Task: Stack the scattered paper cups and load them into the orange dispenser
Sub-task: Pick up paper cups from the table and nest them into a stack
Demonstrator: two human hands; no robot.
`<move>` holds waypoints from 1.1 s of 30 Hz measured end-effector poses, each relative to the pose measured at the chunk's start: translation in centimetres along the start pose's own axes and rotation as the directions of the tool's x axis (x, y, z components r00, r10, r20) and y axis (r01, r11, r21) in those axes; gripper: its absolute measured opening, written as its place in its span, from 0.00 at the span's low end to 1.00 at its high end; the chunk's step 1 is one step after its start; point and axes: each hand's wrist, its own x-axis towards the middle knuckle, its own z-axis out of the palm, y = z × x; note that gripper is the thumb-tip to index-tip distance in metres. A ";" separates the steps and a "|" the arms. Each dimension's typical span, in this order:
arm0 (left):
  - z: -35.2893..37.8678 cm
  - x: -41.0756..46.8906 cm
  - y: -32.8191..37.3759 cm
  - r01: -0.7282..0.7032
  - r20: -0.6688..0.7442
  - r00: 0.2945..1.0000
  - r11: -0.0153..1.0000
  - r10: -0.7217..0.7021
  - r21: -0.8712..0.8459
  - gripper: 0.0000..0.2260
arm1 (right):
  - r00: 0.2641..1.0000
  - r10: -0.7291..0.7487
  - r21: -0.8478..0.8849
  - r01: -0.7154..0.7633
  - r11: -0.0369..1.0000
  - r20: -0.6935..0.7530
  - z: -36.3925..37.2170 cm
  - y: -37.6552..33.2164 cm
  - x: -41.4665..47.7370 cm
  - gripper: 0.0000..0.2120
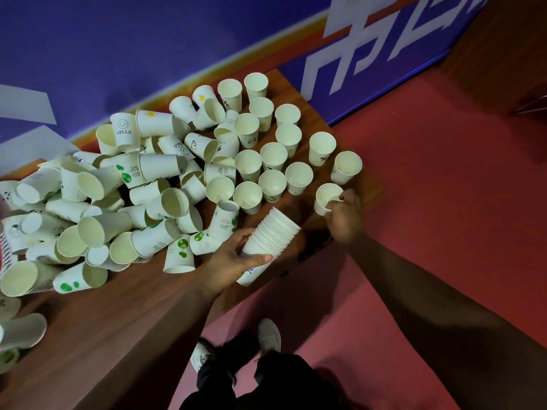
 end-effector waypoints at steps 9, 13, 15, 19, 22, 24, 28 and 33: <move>-0.6 -0.1 0.3 0.037 -0.027 0.999 0.999 -0.038 -0.035 0.23 | 0.985 0.038 0.470 0.046 0.881 -0.167 -4.2 -3.2 -1.5 0.09; -0.4 -0.1 1.0 -0.002 -0.026 1.000 1.000 0.002 -0.011 0.25 | 0.994 -0.049 0.800 -0.052 0.597 0.101 -6.5 -4.9 -1.4 0.12; -0.3 0.0 1.6 -0.032 -0.021 0.999 0.999 0.032 -0.003 0.27 | 0.968 -0.172 0.819 -0.053 0.571 0.183 -7.3 -5.8 -1.6 0.11; 0.1 -0.1 2.5 -0.036 -0.034 0.999 0.992 0.032 -0.122 0.25 | 0.930 -0.270 0.823 -0.058 0.565 0.251 -6.9 -9.0 -3.2 0.13; -0.2 -0.7 2.2 -0.019 -0.039 0.999 0.967 0.009 -0.254 0.25 | 0.933 -0.263 0.820 -0.055 0.570 0.246 -6.0 -10.9 -4.3 0.14; -0.9 -1.3 1.7 -0.005 -0.037 0.999 0.946 -0.007 -0.324 0.26 | 0.921 -0.263 0.818 -0.093 0.567 0.287 -6.2 -11.7 -4.2 0.13; -2.4 -2.9 1.0 0.017 -0.046 0.998 0.860 -0.047 -0.510 0.24 | 0.931 -0.232 0.885 -0.161 0.438 0.284 -6.3 -13.7 -3.5 0.11; -5.1 -4.6 0.7 -0.063 -0.188 0.980 0.809 -0.059 -0.584 0.24 | 0.989 -0.117 0.690 0.023 0.724 0.091 -3.8 -14.4 -0.4 0.08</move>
